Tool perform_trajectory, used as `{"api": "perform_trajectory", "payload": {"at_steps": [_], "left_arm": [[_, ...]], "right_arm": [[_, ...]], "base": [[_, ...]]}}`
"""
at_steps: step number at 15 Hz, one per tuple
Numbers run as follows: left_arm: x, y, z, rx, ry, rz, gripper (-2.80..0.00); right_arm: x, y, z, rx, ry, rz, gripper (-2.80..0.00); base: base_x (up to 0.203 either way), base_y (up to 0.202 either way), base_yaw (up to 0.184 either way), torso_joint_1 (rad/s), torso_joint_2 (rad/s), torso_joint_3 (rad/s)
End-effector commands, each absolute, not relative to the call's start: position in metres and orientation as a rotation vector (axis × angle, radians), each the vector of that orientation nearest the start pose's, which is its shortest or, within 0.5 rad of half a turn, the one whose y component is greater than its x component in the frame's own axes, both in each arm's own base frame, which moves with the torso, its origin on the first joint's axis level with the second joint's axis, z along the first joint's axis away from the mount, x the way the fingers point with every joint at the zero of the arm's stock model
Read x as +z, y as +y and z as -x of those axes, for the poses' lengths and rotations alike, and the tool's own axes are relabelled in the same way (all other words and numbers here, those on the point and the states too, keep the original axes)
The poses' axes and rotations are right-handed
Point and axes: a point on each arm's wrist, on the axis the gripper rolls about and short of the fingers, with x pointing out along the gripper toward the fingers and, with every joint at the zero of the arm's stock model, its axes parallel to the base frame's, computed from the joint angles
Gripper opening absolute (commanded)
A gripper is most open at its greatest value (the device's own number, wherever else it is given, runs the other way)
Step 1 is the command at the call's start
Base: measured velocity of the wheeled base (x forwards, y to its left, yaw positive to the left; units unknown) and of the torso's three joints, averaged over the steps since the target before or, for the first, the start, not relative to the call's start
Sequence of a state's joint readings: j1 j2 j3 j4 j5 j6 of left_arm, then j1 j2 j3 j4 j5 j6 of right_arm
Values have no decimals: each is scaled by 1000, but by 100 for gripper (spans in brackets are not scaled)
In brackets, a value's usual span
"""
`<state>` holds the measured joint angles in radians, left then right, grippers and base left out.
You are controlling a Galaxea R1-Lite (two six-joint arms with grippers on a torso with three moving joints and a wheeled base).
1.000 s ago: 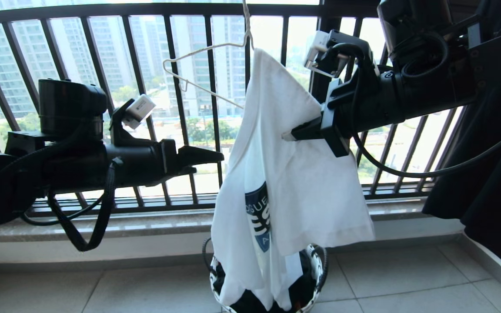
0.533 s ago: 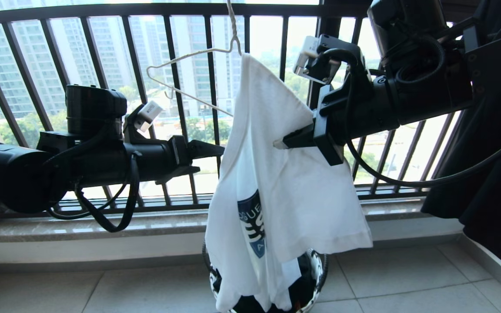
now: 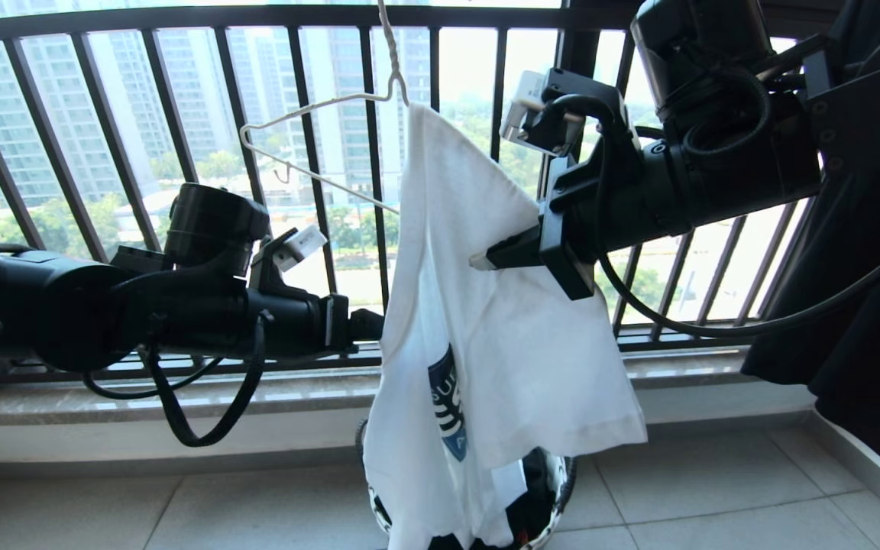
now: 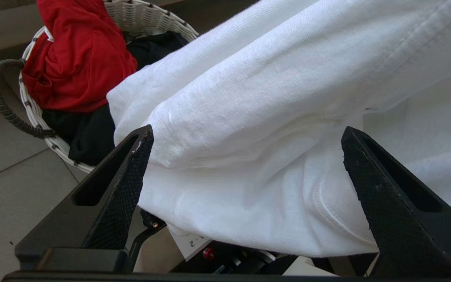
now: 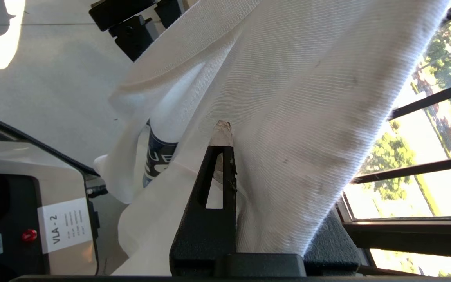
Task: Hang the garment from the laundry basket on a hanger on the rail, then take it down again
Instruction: Hang the clothes on the clothes rack
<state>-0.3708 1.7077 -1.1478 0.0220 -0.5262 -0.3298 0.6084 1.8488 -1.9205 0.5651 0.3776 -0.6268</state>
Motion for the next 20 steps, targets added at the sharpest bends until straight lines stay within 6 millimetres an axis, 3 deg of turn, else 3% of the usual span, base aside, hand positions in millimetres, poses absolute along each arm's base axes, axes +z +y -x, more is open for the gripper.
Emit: {"api": "perform_trajectory", "payload": {"at_steps": [1, 3, 6, 11, 15, 20], "left_arm": [[212, -124, -282, -784, 760, 292, 0], [207, -123, -280, -798, 769, 244, 0], [197, -138, -278, -820, 815, 211, 0], [183, -152, -285, -694, 826, 139, 0], [199, -146, -285, -664, 787, 190, 0], [242, -119, -267, -645, 640, 225, 0]], "right_arm": [[326, 197, -281, 1078, 203, 621, -280], [326, 194, -283, 1070, 204, 621, -280], [329, 194, -280, 1070, 197, 621, -280], [330, 194, -279, 1071, 194, 621, -280], [331, 193, -278, 1069, 189, 621, -280], [331, 193, -278, 1070, 190, 621, -280]], "base": [[0, 0, 0, 0, 0, 0], [0, 0, 0, 0, 0, 0], [0, 0, 0, 0, 0, 0], [0, 0, 0, 0, 0, 0], [0, 0, 0, 0, 0, 0], [0, 0, 0, 0, 0, 0]]}}
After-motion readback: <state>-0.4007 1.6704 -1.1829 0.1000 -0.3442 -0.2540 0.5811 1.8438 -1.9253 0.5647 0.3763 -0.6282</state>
